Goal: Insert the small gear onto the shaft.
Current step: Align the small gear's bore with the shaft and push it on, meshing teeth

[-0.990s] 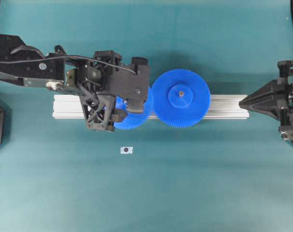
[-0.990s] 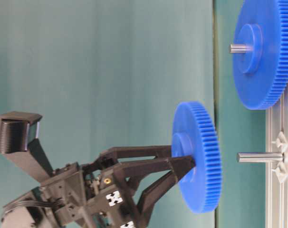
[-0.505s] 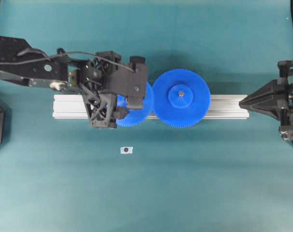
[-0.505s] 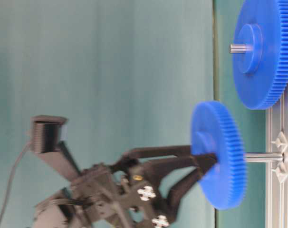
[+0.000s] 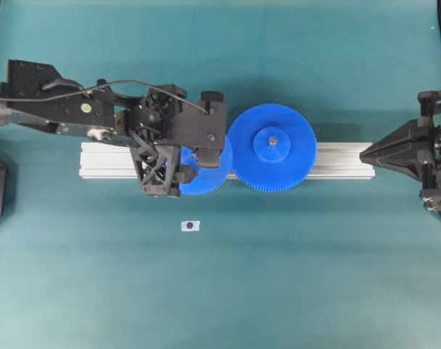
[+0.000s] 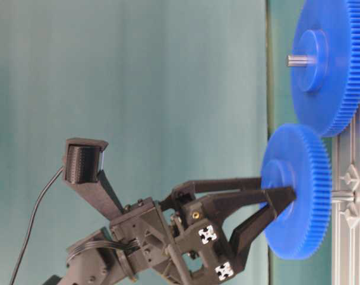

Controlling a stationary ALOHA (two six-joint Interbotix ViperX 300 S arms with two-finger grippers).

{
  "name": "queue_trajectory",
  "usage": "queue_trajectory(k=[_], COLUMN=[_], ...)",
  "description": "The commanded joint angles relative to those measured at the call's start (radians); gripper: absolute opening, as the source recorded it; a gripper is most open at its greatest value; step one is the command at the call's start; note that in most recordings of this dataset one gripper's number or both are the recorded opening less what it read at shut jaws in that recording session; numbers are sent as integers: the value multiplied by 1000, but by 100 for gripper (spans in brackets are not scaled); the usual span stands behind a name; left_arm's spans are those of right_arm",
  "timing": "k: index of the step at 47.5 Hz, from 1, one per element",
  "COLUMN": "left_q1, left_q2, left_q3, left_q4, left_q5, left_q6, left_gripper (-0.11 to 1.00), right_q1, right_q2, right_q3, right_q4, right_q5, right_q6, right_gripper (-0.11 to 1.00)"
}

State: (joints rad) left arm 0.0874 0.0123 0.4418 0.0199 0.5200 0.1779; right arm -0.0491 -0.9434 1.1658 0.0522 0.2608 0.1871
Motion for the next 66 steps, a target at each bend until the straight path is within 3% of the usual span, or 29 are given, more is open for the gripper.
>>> queue_trajectory(k=[1,26,66], left_q1=[0,0,21], left_q2=[-3,-21,-34], left_q3=[-17,-11,26], left_q4=[3,2,2], left_q5=[-2,135,176], left_q6=[-2,-2,6], left_gripper=[71,71,71], right_q1=[-5,-14,-15], right_q2=[3,2,2], right_q3=[-11,-9,-9], right_q4=[0,0,3], right_q5=[-8,-9,-11], right_q6=[11,11,12], right_gripper=[11,11,11])
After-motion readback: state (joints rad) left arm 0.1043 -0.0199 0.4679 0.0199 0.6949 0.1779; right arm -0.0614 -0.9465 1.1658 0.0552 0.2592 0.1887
